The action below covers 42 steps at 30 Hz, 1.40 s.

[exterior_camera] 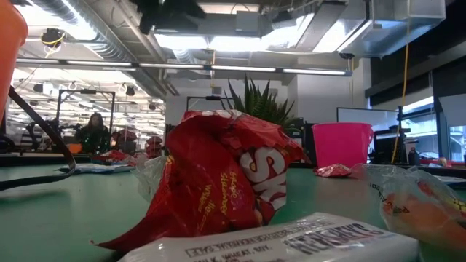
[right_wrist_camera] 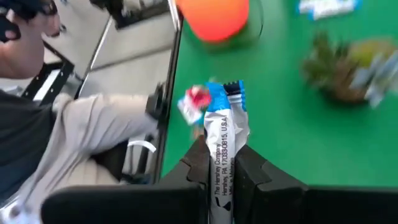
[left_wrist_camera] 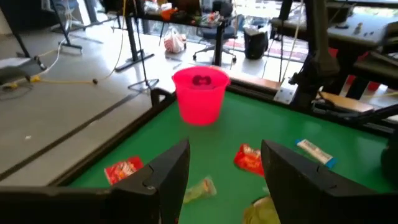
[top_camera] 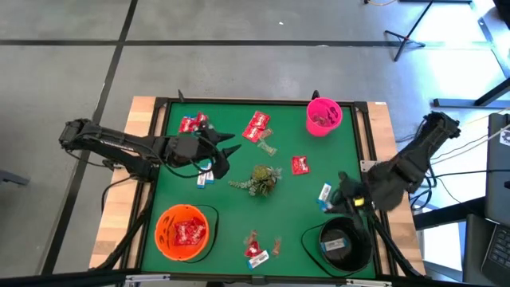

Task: Sort candy
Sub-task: Put the white chocolate into the black bucket

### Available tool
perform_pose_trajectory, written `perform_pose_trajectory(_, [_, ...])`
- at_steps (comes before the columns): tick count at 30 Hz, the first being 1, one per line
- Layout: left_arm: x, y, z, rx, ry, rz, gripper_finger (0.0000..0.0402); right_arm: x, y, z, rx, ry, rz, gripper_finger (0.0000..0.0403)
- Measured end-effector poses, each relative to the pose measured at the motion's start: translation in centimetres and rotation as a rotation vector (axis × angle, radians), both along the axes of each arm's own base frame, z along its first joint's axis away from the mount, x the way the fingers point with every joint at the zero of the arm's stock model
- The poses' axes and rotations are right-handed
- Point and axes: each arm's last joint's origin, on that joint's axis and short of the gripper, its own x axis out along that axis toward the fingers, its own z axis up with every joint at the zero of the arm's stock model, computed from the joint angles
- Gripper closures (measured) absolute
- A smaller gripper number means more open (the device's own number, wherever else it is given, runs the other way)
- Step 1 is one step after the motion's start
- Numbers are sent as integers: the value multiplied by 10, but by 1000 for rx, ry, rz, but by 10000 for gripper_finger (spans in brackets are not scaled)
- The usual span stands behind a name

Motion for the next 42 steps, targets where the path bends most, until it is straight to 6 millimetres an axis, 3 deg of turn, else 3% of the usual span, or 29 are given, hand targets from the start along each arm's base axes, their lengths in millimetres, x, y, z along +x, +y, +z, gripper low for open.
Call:
perform_pose_trajectory(9, [1, 0, 0, -21, -29, -5, 213, -2, 50, -18, 131, 281, -36, 374])
perform_pose_trajectory(15, [2, -2, 0, -35, -31, -54, 213, -6, 70, -38, 200, 468, -97, 374])
perform_pose_trajectory(23, [2, -13, -1, -2, -5, -132, 213, -12, 67, -54, 193, 713, -246, 356])
perform_pose_trajectory(34, [0, -22, -2, 58, 31, -186, 213, -14, 69, -54, 318, 858, -326, 231])
perform_pose_trajectory(38, [0, -22, -2, 79, 41, -190, 213, -12, 69, -40, 336, 823, -347, 212])
perform_pose_trajectory(42, [0, -22, -2, 98, 49, -195, 213, -6, 54, -10, 281, 795, -406, 210])
